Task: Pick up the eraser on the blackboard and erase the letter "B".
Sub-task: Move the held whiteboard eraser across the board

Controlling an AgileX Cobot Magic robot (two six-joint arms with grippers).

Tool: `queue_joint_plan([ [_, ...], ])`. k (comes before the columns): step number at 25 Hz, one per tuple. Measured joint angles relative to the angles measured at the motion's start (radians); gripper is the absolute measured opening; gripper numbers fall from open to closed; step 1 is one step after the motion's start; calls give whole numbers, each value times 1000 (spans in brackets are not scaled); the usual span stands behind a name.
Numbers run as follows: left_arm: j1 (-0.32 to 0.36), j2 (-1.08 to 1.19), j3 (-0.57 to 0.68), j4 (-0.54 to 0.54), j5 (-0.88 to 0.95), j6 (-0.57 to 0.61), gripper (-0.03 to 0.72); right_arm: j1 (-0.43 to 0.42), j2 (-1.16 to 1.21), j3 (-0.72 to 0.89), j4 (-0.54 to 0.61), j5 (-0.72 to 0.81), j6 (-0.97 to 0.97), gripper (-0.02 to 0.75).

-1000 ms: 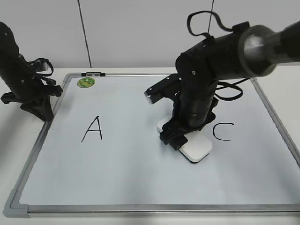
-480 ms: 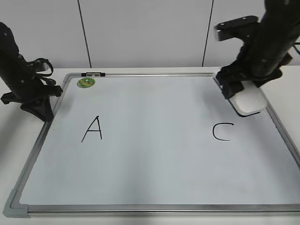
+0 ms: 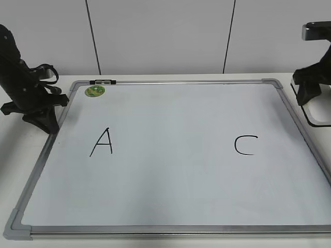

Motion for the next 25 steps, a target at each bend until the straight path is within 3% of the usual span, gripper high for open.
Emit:
queue_joint_plan([
  [25, 0, 0, 0, -2, 0, 0, 48, -33, 227, 0, 129, -85, -92, 554],
])
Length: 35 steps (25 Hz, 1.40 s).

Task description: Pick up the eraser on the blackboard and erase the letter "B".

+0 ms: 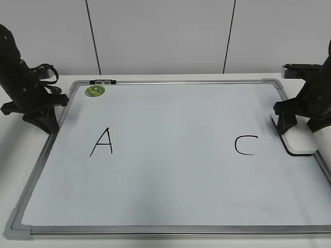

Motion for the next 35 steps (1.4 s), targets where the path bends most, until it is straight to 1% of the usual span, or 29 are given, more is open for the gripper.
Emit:
queue_joint_plan([
  [3, 0, 0, 0, 0, 0, 0, 49, -2, 0, 0, 9, -14, -2, 597],
  [6, 0, 0, 0, 0, 0, 0, 50, -2, 0, -8, 9, -7, -2, 617],
  [11, 0, 0, -4, 14, 2, 0, 69, -2, -36, -94, 9, 98, -3, 619],
  [12, 2, 2, -12, 22, 10, 2, 86, -2, -54, -113, 9, 116, -7, 619],
  [14, 9, 9, -38, 31, 33, 2, 143, -2, -89, -148, 9, 149, -18, 619],
  [17, 36, 5, -101, 33, 86, 2, 272, -2, -137, -182, 9, 194, -42, 618],
  [19, 48, -22, -138, 35, 137, 3, 331, -2, -176, -192, 9, 233, -49, 616],
  [20, 52, -40, -149, 37, 158, 3, 344, 0, -190, -194, 9, 247, -49, 615],
  [26, 51, -215, -164, 39, 220, 3, 365, 18, -320, -194, 24, 384, -51, 599],
  [30, 42, -370, -162, 39, 231, -4, 367, 23, -430, -183, 31, 424, -52, 595],
  [32, 31, -458, -146, 39, 234, -5, 368, 23, -491, -161, 31, 429, -57, 595],
  [35, 12, -612, -77, 39, 238, -5, 367, 23, -599, -89, 36, 433, -58, 594],
])
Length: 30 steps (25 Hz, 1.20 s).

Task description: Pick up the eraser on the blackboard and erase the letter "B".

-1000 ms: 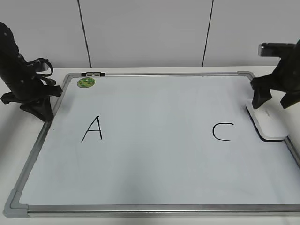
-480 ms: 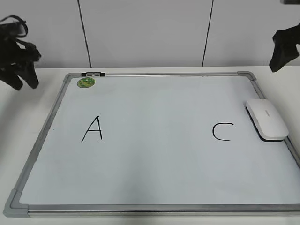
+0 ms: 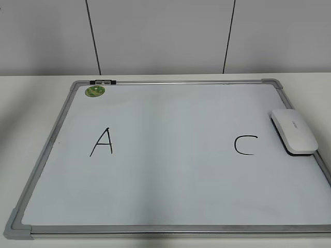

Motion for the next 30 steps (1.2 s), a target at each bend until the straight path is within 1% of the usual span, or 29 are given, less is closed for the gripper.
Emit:
queue_joint_plan([
  [10, -7, -520, 409, 6, 19, 0, 366, 0, -392, 308, 11, 2, -2, 594],
  [14, -7, -698, 571, 5, 23, 0, 366, 0, -540, 403, -1, 2, -2, 594],
  [24, -11, -1049, 918, 7, 23, -33, 366, 0, -885, 680, -7, -4, 38, 594],
  [30, -11, -1208, 1092, 83, 23, -72, 366, 0, -1063, 864, -79, -12, 83, 593],
])
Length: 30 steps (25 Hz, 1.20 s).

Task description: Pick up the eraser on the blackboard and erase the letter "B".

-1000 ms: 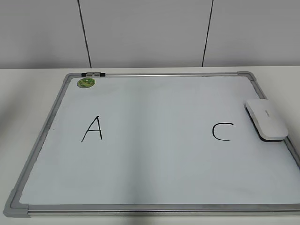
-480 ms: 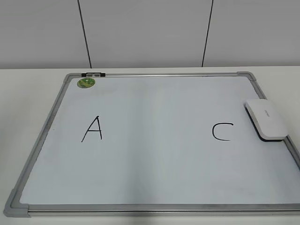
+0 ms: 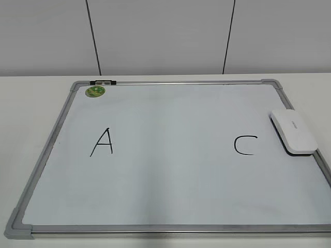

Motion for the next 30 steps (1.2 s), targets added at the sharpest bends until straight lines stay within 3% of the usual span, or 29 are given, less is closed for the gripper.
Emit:
queue_joint_plan([
  [6, 0, -78, 118, 15, -23, -9, 366, 0, -70, 99, -32, -27, 22, 594],
  [15, 0, -83, 156, 67, -152, -11, 366, 0, -74, 131, -80, -80, 28, 593],
  [30, 0, -83, 162, 75, -164, -11, 366, 0, -76, 131, -96, -82, 51, 592],
])
